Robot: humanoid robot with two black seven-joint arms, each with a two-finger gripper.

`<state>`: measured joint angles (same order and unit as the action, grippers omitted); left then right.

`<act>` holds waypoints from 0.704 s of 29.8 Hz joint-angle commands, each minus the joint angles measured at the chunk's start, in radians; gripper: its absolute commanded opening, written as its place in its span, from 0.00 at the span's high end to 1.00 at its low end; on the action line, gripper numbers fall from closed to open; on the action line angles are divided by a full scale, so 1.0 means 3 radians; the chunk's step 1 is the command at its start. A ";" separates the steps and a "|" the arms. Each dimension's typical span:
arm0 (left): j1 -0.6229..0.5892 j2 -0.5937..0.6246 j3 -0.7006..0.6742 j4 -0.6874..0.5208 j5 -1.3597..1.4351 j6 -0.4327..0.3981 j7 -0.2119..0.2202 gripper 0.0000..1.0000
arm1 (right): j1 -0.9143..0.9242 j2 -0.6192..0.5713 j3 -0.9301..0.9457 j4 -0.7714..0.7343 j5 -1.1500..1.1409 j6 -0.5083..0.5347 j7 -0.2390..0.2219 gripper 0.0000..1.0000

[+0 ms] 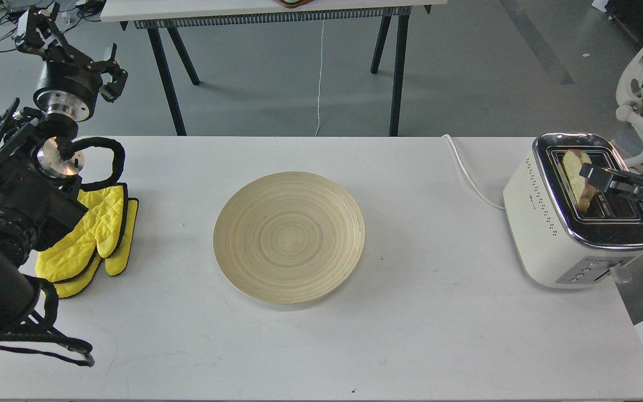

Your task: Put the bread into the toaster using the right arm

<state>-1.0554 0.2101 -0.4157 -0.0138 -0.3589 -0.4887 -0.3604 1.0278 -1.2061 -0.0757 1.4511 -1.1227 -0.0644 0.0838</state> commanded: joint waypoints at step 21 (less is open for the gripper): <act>0.0000 0.0000 0.0000 0.0000 0.0000 0.0000 0.0000 0.00 | -0.0005 0.1330 0.1382 -0.0996 0.2856 0.0137 0.0655 0.00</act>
<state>-1.0554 0.2102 -0.4157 -0.0138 -0.3590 -0.4887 -0.3604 1.0261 -0.9121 0.3217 1.2425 -0.3686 -0.0516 0.2068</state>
